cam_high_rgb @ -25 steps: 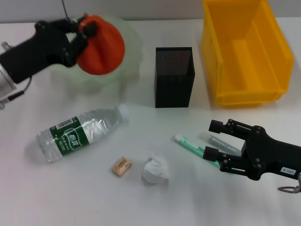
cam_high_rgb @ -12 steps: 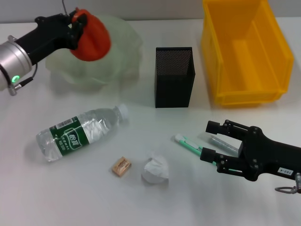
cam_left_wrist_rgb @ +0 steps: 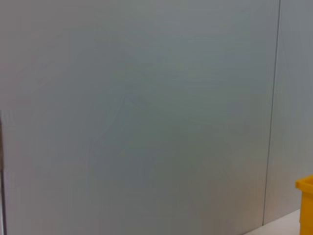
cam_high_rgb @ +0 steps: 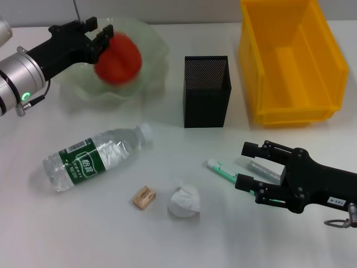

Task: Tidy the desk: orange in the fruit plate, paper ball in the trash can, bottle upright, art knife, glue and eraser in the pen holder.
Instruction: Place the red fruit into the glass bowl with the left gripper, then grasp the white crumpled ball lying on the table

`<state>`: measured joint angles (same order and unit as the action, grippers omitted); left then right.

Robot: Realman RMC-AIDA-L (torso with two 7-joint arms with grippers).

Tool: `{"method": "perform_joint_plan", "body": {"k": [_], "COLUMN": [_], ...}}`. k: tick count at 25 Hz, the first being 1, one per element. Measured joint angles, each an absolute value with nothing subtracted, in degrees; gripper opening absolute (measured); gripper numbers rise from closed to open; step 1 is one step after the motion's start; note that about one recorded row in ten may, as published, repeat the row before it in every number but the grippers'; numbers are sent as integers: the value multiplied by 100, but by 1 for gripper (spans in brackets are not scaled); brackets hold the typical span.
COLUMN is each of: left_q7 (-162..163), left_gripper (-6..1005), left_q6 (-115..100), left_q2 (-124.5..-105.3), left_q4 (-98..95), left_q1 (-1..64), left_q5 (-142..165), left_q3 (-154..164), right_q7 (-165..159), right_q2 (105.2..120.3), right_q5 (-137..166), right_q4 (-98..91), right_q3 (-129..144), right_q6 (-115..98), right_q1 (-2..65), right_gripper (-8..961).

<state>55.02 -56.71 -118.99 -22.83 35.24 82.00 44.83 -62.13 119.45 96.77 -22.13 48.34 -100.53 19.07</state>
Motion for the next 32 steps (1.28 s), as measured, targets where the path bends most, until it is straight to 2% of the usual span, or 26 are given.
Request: {"method": "perform_joint_plan", "body": {"k": [3, 8, 14, 15, 18, 21, 24, 28, 32], "left_q7": [5502, 5506, 5805, 6080, 6127, 6151, 6163, 5877, 5627], "left_gripper": [429, 443, 460, 463, 463, 464, 468, 476, 483], "left_q6": [-5669, -5675, -6643, -8040, -8747, -10774, -11395, -11173, -10946], "left_q2": [-11900, -11900, -11872, -11849, -11847, -11835, -11820, -11806, -11836], "left_q4": [-2258, -2248, -2328, -2620, -2783, -3021, -3063, -3209, -3185], "left_q1": [3518, 3518, 3385, 3143, 3010, 2680, 2479, 2035, 1944], "left_q5": [8194, 8194, 8182, 8182, 8189, 8243, 8303, 8936, 9368], "left_q3": [4476, 4471, 4465, 4464, 4471, 4480, 4676, 5533, 5589], "right_q7": [-6213, -6213, -6213, -6213, -6213, -6213, -6213, -6323, -6669], "right_q2": [11944, 11944, 11944, 11943, 11944, 11944, 11944, 11924, 11902], "right_q5": [9677, 9677, 9677, 9677, 9677, 9676, 9673, 9619, 9585], "right_q4": [-2215, -2215, -2215, -2215, -2215, -2215, -2215, -2286, -2815], "right_q3": [4834, 4834, 4828, 4825, 4821, 4790, 4784, 4662, 4406], "right_q6": [-10050, -10048, -10037, -10037, -10036, -10037, -10037, -10145, -10494], "right_q1": [1908, 1907, 1899, 1898, 1891, 1874, 1884, 1936, 1912], "right_gripper": [770, 770, 770, 770, 769, 769, 769, 769, 769]}}
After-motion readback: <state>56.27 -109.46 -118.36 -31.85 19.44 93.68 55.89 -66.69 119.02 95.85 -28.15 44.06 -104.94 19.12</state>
